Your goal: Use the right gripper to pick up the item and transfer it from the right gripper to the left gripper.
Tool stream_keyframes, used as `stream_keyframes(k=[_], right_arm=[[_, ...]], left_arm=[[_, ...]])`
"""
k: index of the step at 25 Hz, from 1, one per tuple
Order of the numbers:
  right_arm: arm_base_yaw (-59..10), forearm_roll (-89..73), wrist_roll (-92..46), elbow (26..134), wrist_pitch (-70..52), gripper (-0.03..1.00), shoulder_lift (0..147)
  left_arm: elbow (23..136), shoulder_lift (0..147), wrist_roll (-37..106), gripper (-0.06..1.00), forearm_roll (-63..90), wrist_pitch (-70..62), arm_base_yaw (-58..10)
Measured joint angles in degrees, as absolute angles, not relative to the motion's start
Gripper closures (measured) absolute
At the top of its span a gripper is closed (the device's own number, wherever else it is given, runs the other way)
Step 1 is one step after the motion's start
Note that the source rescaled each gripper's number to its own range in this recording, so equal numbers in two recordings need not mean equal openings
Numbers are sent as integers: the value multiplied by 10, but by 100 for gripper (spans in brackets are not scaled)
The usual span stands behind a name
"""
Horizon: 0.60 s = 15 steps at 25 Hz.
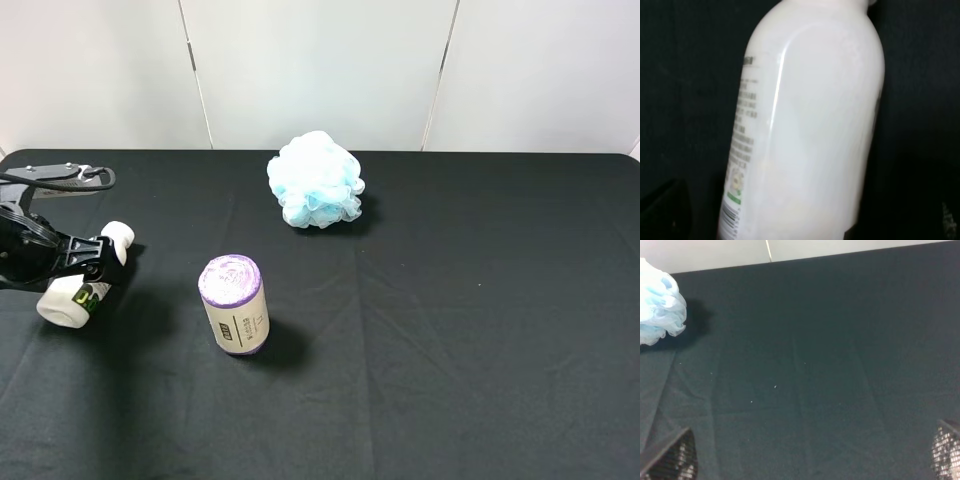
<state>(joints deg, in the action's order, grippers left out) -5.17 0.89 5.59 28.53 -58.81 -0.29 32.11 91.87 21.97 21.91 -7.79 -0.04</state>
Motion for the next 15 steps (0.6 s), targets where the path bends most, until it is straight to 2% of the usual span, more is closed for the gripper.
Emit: stream_keyframes(k=[5, 15], right_arm=[[-52, 9, 56, 285, -588, -3, -3], [-52, 9, 56, 285, -588, -3, -3]], left_arm=[[322, 890, 220, -5, 219, -112, 0], [344, 725, 220, -5, 218, -216, 0]])
